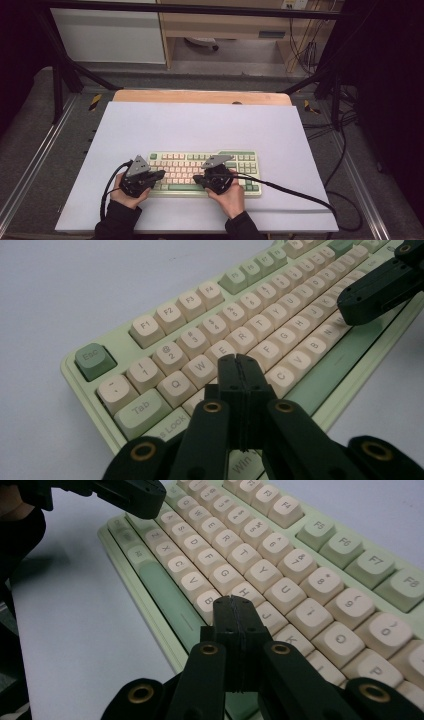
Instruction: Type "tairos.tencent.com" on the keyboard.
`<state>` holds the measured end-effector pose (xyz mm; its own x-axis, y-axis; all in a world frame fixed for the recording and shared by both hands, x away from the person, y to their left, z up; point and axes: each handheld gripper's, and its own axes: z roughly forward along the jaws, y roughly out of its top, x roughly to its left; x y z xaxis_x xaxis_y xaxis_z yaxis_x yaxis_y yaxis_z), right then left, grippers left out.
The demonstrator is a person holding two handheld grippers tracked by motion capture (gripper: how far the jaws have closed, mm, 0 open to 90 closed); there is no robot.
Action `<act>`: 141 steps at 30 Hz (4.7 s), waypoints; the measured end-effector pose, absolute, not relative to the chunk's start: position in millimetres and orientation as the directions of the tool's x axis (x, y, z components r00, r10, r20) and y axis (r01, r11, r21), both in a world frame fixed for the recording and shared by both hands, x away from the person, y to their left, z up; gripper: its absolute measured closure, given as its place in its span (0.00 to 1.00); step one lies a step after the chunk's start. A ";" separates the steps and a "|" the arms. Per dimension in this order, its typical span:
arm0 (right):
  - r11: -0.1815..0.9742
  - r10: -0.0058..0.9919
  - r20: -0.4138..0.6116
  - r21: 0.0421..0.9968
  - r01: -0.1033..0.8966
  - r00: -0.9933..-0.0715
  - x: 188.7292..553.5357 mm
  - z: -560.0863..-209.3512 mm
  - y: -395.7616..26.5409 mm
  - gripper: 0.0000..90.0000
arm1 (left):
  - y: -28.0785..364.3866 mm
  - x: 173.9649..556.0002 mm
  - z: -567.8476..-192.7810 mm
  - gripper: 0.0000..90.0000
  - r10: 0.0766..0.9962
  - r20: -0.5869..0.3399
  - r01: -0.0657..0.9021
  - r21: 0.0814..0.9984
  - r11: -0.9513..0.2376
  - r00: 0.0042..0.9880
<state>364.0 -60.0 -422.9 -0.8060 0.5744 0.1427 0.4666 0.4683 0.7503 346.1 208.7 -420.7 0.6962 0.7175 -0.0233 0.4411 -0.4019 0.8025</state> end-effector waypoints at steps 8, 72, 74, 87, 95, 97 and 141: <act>0.453 0.588 0.141 0.758 0.469 -0.797 361.4 -417.5 -77.5 1.00 | 207.5 345.8 -420.6 1.00 0.713 -0.024 0.441 0.800 -0.406 0.701; 0.379 0.669 0.168 0.761 0.527 -0.724 349.7 -422.7 -162.2 1.00 | 143.7 379.2 -427.5 1.00 0.699 0.003 0.444 0.771 -0.457 0.715; 0.379 0.669 0.167 0.762 0.525 -0.724 349.8 -422.5 -162.8 1.00 | 143.7 379.6 -428.9 1.00 0.699 0.001 0.445 0.770 -0.457 0.715; 0.374 0.672 0.170 0.762 0.528 -0.720 349.3 -421.7 -164.1 1.00 | 145.5 376.7 -427.7 1.00 0.694 0.002 0.436 0.776 -0.455 0.720; 0.370 0.672 0.172 0.764 0.528 -0.720 349.0 -421.1 -164.1 1.00 | 154.0 367.9 -421.5 1.00 0.682 -0.005 0.425 0.786 -0.449 0.732; 0.370 0.672 0.173 0.764 0.529 -0.720 348.9 -421.0 -164.1 1.00 | 156.6 365.8 -420.4 1.00 0.681 -0.006 0.424 0.786 -0.449 0.733; 0.406 0.621 0.175 0.762 0.504 -0.764 356.4 -415.6 -124.1 1.00 | 219.0 343.2 -424.5 1.00 0.730 -0.032 0.459 0.797 -0.394 0.683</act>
